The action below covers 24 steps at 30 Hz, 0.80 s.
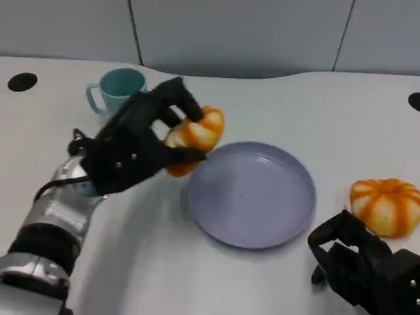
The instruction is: Grasp the bread from the table and place it into the plate.
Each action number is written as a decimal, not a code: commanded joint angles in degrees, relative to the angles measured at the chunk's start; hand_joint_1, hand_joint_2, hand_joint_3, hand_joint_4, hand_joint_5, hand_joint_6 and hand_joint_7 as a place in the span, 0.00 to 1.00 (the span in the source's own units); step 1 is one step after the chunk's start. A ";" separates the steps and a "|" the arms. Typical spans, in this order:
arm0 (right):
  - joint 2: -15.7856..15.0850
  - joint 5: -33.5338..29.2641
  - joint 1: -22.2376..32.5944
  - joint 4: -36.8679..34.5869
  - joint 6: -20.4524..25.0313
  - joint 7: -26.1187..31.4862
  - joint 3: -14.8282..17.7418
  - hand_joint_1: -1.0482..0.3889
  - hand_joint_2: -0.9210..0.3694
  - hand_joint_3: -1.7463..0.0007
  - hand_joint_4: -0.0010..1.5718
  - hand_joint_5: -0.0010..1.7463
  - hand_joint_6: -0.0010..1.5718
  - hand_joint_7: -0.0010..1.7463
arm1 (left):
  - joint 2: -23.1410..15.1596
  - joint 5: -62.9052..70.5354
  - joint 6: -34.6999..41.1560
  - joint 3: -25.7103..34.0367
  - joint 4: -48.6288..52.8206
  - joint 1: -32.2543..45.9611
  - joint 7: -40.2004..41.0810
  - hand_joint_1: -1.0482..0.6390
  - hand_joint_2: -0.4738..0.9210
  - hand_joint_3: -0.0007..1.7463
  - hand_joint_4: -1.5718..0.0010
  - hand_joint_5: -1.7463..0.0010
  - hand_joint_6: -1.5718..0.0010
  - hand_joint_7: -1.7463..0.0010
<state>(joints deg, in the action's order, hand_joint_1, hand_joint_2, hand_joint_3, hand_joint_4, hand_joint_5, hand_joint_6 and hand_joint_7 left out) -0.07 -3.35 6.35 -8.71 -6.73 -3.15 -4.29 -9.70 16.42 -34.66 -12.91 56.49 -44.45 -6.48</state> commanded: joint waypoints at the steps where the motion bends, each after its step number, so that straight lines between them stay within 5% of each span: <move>1: -0.54 -0.03 -0.64 -0.91 -1.25 0.25 0.43 0.54 0.00 0.82 0.36 1.00 0.24 1.00 | 2.41 2.80 0.07 -2.38 -1.39 -3.19 0.93 0.58 0.94 0.04 0.43 0.00 0.56 0.00; 9: -0.62 0.09 -0.91 -2.03 -2.56 -0.44 0.28 0.53 0.00 0.81 0.35 1.00 0.23 1.00 | 7.88 11.08 3.46 -9.00 4.13 -8.86 3.85 0.56 0.94 0.05 0.40 0.00 0.56 0.00; 17: -0.21 0.10 -0.84 -2.85 -4.11 -0.52 -0.13 0.53 0.00 0.82 0.37 1.00 0.24 1.00 | 8.06 18.10 4.50 -14.58 8.98 -11.59 8.76 0.56 0.94 0.06 0.41 0.00 0.57 0.00; 18: -0.05 0.14 -0.75 -2.92 -4.30 -0.50 -0.24 0.53 0.00 0.82 0.37 1.00 0.24 1.00 | 7.79 19.91 5.22 -16.06 9.64 -12.25 9.28 0.48 0.95 0.05 0.54 0.01 0.67 0.05; 21: 0.21 -0.24 -0.53 -2.68 -4.43 -0.08 -0.59 0.53 0.00 0.82 0.37 1.00 0.24 1.00 | 7.01 24.61 6.82 -20.04 10.89 -14.22 9.79 0.38 0.98 0.02 0.73 0.14 0.75 0.25; 24: 0.28 -0.11 -0.53 -2.64 -4.43 -0.11 -0.69 0.53 0.00 0.82 0.38 1.00 0.24 1.00 | 6.66 26.91 7.53 -22.07 11.30 -15.23 10.30 0.32 1.00 0.02 0.82 0.28 0.75 0.47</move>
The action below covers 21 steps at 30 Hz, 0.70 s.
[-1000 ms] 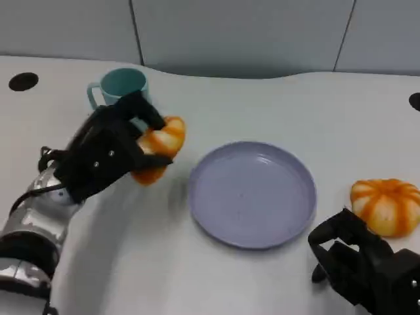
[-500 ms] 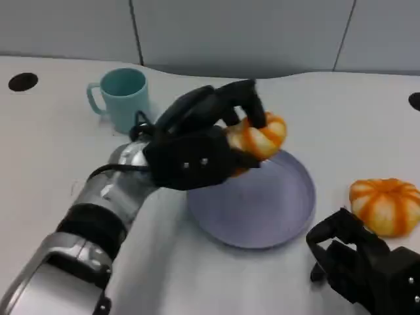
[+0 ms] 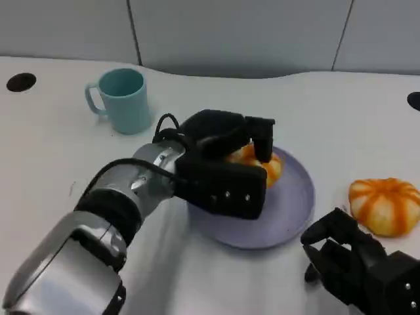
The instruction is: Grasp the bread from the table and place it into the plate.
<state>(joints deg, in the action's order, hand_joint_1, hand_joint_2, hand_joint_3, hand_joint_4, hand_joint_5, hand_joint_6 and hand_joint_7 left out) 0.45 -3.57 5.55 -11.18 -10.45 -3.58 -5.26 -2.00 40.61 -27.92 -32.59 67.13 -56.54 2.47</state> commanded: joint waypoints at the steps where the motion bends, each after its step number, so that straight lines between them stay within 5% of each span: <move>1: -0.20 0.26 0.27 -0.20 -0.72 0.27 0.30 0.53 0.00 0.82 0.38 1.00 0.24 1.00 | -1.08 3.14 1.02 -2.80 0.74 -3.38 1.46 0.28 1.00 0.02 0.87 0.44 0.78 0.63; 4: -0.11 0.03 0.18 -0.21 -0.53 0.50 0.27 0.54 0.00 0.82 0.38 1.00 0.24 1.00 | -1.32 4.20 0.86 -3.75 0.95 -3.88 2.09 0.24 1.00 0.02 0.92 0.61 0.80 0.82; 8: -0.15 0.06 0.10 0.07 0.01 0.40 0.28 0.54 0.00 0.82 0.36 1.00 0.23 1.00 | -1.45 4.66 0.57 -4.42 1.31 -4.40 2.02 0.18 1.00 0.05 0.99 0.70 0.88 0.90; 11: -0.27 0.00 -0.10 -0.17 -0.31 0.35 0.32 0.54 0.00 0.82 0.38 1.00 0.24 1.00 | -1.50 4.61 0.42 -4.51 1.52 -4.55 2.09 0.14 1.00 0.07 1.00 0.94 0.96 0.95; 21: -0.64 -0.57 -0.08 0.30 0.18 0.89 0.58 0.53 0.00 0.82 0.38 1.00 0.25 1.00 | -6.43 -7.55 -6.51 4.56 -2.62 -0.26 -7.31 0.10 1.00 0.09 1.00 1.00 0.97 0.99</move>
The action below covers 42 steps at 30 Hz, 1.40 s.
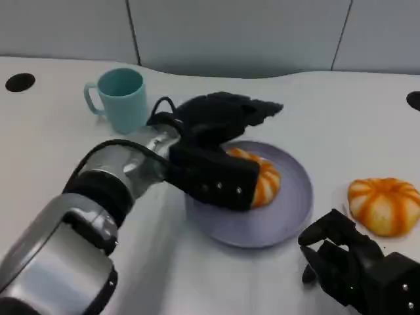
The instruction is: Grasp the bread from the table and place it into the plate.
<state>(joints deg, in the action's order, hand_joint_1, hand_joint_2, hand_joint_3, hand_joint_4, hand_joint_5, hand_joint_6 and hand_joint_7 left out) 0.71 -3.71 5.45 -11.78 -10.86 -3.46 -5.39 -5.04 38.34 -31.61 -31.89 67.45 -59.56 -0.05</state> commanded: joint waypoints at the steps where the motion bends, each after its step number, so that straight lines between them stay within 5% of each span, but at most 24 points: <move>1: -1.01 -0.54 0.09 1.12 0.73 0.82 0.68 0.53 0.00 0.82 0.38 1.00 0.25 1.00 | -4.31 -6.59 -3.59 4.70 -4.18 3.83 -6.05 0.11 1.00 0.09 0.99 1.00 0.96 0.98; 5: -1.40 -0.77 0.28 1.83 1.52 0.79 0.60 0.52 0.00 0.82 0.38 1.00 0.25 1.00 | -7.79 -15.09 -6.89 10.11 -11.92 10.89 -11.77 0.14 1.00 0.09 0.92 0.96 0.90 0.96; 9: -1.68 0.11 0.33 1.52 0.90 0.20 0.76 0.52 0.00 0.81 0.38 1.00 0.25 1.00 | -6.01 -34.35 -5.72 19.61 -21.44 21.59 -20.97 0.22 1.00 0.07 0.79 0.89 0.79 0.92; 11: -1.76 0.50 0.60 1.97 1.26 -0.09 0.83 0.53 0.00 0.81 0.38 1.00 0.24 1.00 | -4.76 -43.85 -0.18 23.94 -29.17 28.57 -23.92 0.22 1.00 0.12 0.66 0.65 0.63 0.90; 14: -1.78 0.79 0.90 2.30 1.31 -0.20 1.01 0.53 0.00 0.81 0.38 1.00 0.24 1.00 | -3.02 -61.87 15.52 29.79 -42.04 38.52 -30.18 0.24 1.00 0.11 0.67 0.38 0.56 0.86; 15: -1.89 0.87 0.96 2.32 1.21 -0.35 1.08 0.53 0.00 0.81 0.38 1.00 0.24 1.00 | -2.82 -66.80 19.95 31.42 -45.50 41.41 -31.59 0.27 1.00 0.14 0.69 0.27 0.59 0.75; 17: -1.98 0.97 0.93 2.24 1.14 -0.56 1.19 0.53 0.00 0.82 0.39 1.00 0.24 1.00 | -3.04 -72.09 25.94 33.61 -50.36 45.53 -32.38 0.27 1.00 0.15 0.65 0.20 0.63 0.52; 19: -1.95 1.10 0.91 2.24 1.22 -0.60 1.30 0.53 0.00 0.82 0.39 1.00 0.24 1.00 | -3.33 -73.81 28.65 35.28 -53.57 48.88 -32.80 0.26 1.00 0.15 0.64 0.18 0.64 0.47; 21: -2.06 0.78 0.91 2.35 1.53 -0.41 1.32 0.53 0.00 0.82 0.39 1.00 0.24 1.00 | -3.48 -75.38 30.49 37.49 -55.96 52.97 -33.62 0.27 1.00 0.19 0.67 0.04 0.69 0.27; 24: -2.06 1.09 0.84 2.22 1.58 -0.76 1.47 0.53 0.00 0.82 0.39 1.00 0.24 1.00 | -3.26 -78.99 37.51 40.18 -59.33 56.24 -31.94 0.27 1.00 0.17 0.65 0.00 0.70 0.16; 28: -1.96 1.07 0.90 2.35 1.65 -0.75 1.52 0.53 0.00 0.82 0.39 1.00 0.24 1.00 | -3.02 -79.51 41.58 42.52 -60.94 58.20 -30.84 0.27 1.00 0.16 0.65 0.00 0.71 0.13; 31: -1.83 1.28 1.06 2.68 1.93 -0.77 1.62 0.53 0.00 0.82 0.38 1.00 0.24 1.00 | -3.10 -79.60 44.20 44.70 -60.97 60.68 -29.39 0.32 1.00 0.14 0.65 0.00 0.81 0.01; 42: -2.36 1.04 1.99 3.70 2.29 -1.36 2.17 0.54 0.00 0.82 0.37 1.00 0.24 1.00 | -1.85 -70.52 42.57 44.96 -54.01 60.03 -26.60 0.50 0.99 0.06 0.49 0.00 0.62 0.00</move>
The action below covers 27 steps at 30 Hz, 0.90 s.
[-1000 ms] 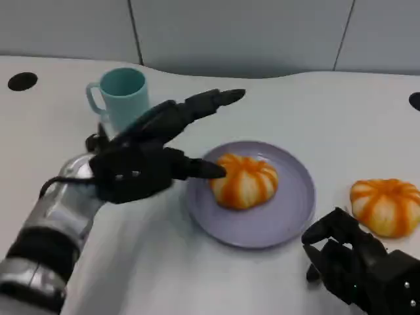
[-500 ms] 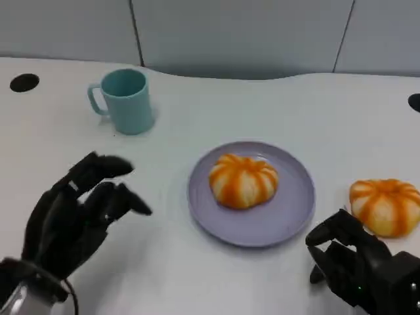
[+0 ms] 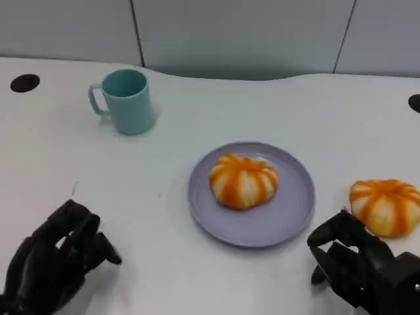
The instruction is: Grasp the bread from the table and place it into the plate.
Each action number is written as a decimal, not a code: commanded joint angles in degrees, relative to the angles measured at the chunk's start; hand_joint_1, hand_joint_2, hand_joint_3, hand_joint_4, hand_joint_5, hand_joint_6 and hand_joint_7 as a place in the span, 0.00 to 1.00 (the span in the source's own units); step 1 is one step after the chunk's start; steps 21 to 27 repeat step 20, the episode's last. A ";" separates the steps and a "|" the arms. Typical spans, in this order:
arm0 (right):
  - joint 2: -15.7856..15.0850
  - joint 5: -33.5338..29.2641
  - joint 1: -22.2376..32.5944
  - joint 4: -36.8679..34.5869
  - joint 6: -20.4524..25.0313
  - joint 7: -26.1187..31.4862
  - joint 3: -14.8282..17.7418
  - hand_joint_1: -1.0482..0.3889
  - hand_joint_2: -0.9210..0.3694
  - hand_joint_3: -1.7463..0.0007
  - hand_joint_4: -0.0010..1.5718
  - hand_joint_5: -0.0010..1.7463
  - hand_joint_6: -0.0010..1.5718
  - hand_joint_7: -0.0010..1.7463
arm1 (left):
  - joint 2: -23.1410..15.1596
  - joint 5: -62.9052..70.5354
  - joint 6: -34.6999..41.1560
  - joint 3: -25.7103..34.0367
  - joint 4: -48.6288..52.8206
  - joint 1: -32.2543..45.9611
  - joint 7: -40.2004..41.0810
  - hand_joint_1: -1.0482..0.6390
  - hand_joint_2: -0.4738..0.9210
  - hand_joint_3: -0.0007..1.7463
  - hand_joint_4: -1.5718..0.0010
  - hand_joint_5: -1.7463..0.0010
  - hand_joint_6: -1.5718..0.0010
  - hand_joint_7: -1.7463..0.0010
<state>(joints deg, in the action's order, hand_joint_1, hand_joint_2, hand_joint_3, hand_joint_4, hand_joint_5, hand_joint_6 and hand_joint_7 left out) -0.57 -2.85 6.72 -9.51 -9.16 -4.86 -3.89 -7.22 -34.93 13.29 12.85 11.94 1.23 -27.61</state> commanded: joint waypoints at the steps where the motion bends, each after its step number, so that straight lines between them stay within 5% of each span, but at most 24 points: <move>1: -1.06 0.30 0.60 1.32 0.62 0.01 0.82 0.54 0.00 0.82 0.37 1.00 0.24 1.00 | 0.55 3.08 -2.38 0.21 1.41 -0.75 0.76 0.51 0.99 0.06 0.48 0.00 0.62 0.00; 27: -1.10 -0.38 -0.23 -0.50 -1.61 0.68 1.14 0.55 0.01 0.83 0.38 1.00 0.25 1.00 | 0.90 4.30 -2.62 0.93 2.60 -1.29 -2.05 0.51 0.98 0.04 0.48 0.00 0.61 0.00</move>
